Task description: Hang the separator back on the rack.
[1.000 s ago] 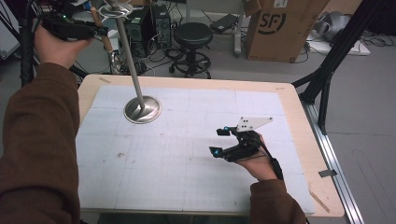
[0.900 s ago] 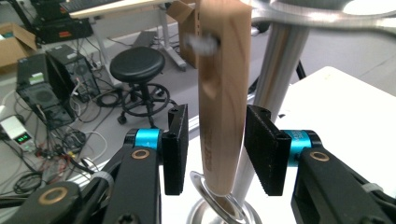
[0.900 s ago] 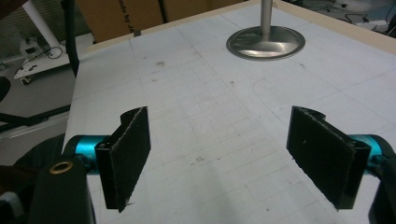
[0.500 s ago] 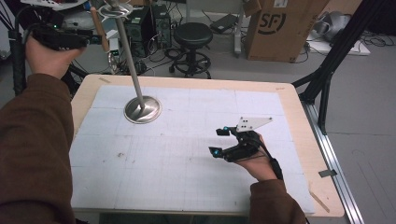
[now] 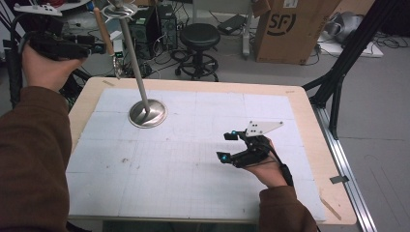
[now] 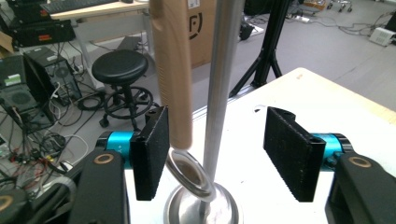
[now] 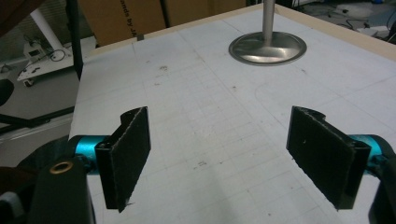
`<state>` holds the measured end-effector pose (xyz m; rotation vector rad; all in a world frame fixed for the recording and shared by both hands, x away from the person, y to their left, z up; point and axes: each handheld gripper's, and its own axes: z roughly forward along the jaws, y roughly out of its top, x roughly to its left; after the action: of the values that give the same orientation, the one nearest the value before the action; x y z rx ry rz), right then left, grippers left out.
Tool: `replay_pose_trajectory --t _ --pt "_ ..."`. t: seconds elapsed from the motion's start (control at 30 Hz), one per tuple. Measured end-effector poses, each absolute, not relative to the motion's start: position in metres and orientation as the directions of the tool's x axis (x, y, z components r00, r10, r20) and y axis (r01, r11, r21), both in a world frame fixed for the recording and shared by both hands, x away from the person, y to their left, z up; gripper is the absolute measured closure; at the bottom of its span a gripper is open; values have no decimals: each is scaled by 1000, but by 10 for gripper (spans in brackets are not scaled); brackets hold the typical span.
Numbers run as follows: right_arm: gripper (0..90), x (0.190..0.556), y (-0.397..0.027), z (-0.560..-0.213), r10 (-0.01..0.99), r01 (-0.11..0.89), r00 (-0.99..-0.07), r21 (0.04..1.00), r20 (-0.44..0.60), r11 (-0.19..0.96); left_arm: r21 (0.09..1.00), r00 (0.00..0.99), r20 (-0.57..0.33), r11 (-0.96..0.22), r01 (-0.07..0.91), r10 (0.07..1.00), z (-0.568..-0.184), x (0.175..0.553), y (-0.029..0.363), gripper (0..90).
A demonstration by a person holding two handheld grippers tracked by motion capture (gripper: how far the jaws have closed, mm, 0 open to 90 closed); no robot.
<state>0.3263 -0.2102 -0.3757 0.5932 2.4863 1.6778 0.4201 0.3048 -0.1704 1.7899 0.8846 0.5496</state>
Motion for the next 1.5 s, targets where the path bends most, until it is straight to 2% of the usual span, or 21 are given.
replay_pose_trajectory --t 0.13,0.2,0.47,1.07,1.5 --pt "210 326 -211 -375 362 268 -921 908 143 323 930 628 -39 -201 307 778 -172 410 306 347" --pt "210 326 -209 -376 359 267 -922 907 143 327 937 619 -26 -197 290 785 -175 404 307 287" --pt "210 324 -208 -375 357 262 -924 908 138 327 951 641 -38 -170 259 766 -186 384 311 199" --pt "209 326 -207 -376 357 267 -923 908 144 324 965 735 -27 -175 197 677 -216 349 297 98" --pt "208 325 -205 -377 354 273 -923 905 152 325 973 787 -31 -163 166 617 -250 329 285 72"
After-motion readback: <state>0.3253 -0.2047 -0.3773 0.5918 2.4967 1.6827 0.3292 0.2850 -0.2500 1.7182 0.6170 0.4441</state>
